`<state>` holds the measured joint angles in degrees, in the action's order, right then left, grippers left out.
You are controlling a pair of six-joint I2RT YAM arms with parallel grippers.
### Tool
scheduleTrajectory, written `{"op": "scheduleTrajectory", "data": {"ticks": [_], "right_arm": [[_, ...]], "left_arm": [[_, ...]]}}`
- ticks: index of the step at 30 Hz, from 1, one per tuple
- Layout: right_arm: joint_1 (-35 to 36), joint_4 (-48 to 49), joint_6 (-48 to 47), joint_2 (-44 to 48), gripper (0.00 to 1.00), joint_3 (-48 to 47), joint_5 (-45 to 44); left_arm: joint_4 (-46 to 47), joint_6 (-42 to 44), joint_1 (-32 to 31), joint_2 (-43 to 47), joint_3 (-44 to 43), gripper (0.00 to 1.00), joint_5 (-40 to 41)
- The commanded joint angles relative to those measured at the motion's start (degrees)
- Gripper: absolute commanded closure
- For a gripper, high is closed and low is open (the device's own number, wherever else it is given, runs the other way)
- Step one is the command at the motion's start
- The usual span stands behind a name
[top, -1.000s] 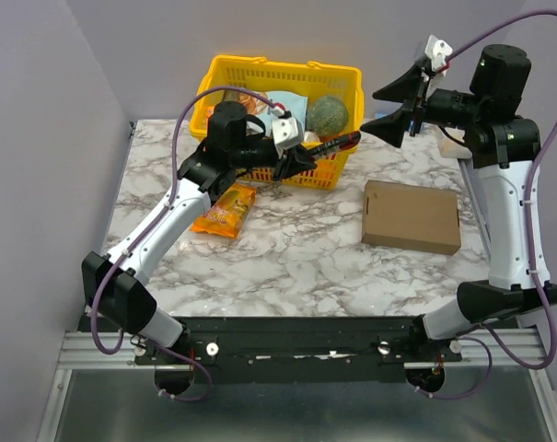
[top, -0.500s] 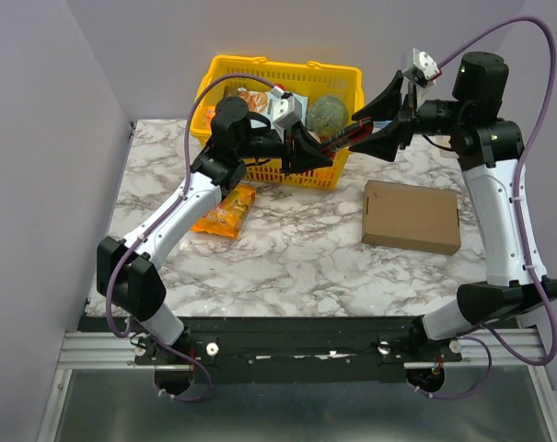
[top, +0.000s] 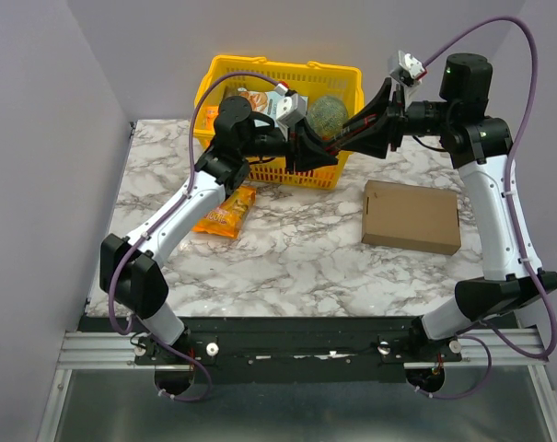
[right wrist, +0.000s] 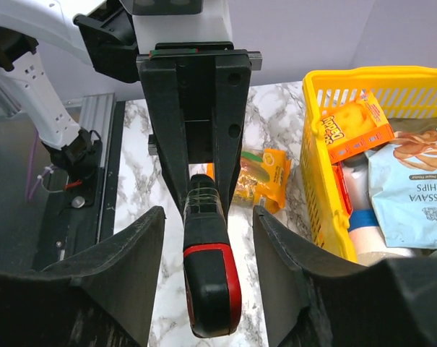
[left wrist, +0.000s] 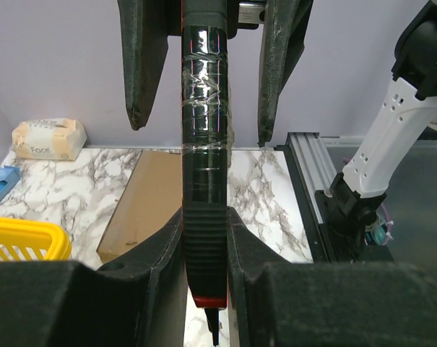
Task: Unpack the express box
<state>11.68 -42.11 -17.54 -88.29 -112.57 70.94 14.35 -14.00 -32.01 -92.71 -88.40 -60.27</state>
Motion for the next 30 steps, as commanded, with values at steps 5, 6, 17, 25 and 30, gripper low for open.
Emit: {"op": "scheduleTrajectory", "data": {"ticks": [5, 6, 17, 25, 30], "right_arm": [[0.88, -0.61, 0.23, -0.21, 0.44, 0.07, -1.15], [0.97, -0.61, 0.23, -0.21, 0.45, 0.07, -1.06], [1.76, 0.89, 2.16, -0.48, 0.58, 0.69, -0.36], [1.94, -1.39, -0.30, -0.30, 0.56, 1.30, -1.85], [2.11, -2.54, -1.62, -0.13, 0.58, 1.83, -2.64]], "left_arm": [[2.44, -0.68, -0.25, -0.81, -2.13, 1.00, 0.24], [2.61, -0.77, -0.25, -0.81, -2.21, 1.00, 0.15], [4.99, -2.35, -0.25, -1.60, -1.86, 1.00, 0.94], [5.25, -2.26, -0.07, -1.86, -2.48, 1.00, 1.30], [5.25, -2.26, 0.02, -2.04, -2.74, 1.00, 1.65]]}}
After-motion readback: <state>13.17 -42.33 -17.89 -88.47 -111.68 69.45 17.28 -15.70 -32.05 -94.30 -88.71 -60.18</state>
